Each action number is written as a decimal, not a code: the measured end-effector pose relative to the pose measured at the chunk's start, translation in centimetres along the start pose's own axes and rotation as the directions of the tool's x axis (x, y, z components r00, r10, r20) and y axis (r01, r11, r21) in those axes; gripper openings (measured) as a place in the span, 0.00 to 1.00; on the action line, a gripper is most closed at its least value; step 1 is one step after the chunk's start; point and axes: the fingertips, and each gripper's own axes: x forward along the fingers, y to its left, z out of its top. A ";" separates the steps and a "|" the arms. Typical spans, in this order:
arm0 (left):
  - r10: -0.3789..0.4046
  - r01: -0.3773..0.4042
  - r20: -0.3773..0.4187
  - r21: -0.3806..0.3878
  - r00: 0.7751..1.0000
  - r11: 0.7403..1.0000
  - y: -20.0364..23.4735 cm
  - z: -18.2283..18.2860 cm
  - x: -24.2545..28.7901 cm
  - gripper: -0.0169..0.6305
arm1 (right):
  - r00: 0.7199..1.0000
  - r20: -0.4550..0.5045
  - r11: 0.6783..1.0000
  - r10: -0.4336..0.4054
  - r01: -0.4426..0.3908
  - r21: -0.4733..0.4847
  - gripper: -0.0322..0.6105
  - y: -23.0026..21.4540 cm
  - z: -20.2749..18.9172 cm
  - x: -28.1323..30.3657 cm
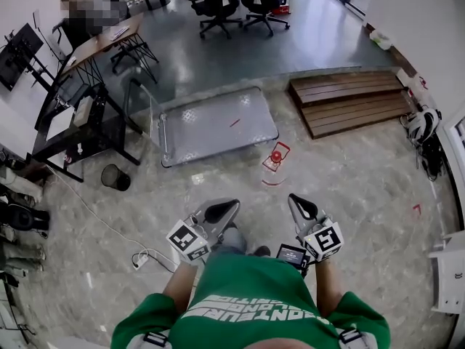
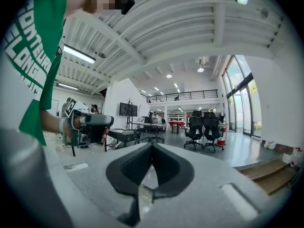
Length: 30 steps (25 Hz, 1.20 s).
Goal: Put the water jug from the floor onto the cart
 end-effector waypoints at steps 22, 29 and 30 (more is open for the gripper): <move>0.021 -0.021 0.004 -0.101 1.000 0.995 18.6 0.6 2.1 0.05 | 0.994 -0.093 0.999 -0.053 0.054 0.010 0.04 -5.2 1.3 17.2; -0.014 0.017 0.028 -0.126 1.000 0.992 25.8 1.8 -0.9 0.05 | 0.995 -0.102 1.000 -0.018 0.016 -0.014 0.04 -3.1 2.6 27.4; 0.001 0.002 0.021 -0.128 1.000 0.992 27.1 1.6 -1.6 0.05 | 0.993 -0.114 1.000 -0.008 0.005 -0.030 0.04 -2.6 2.5 28.5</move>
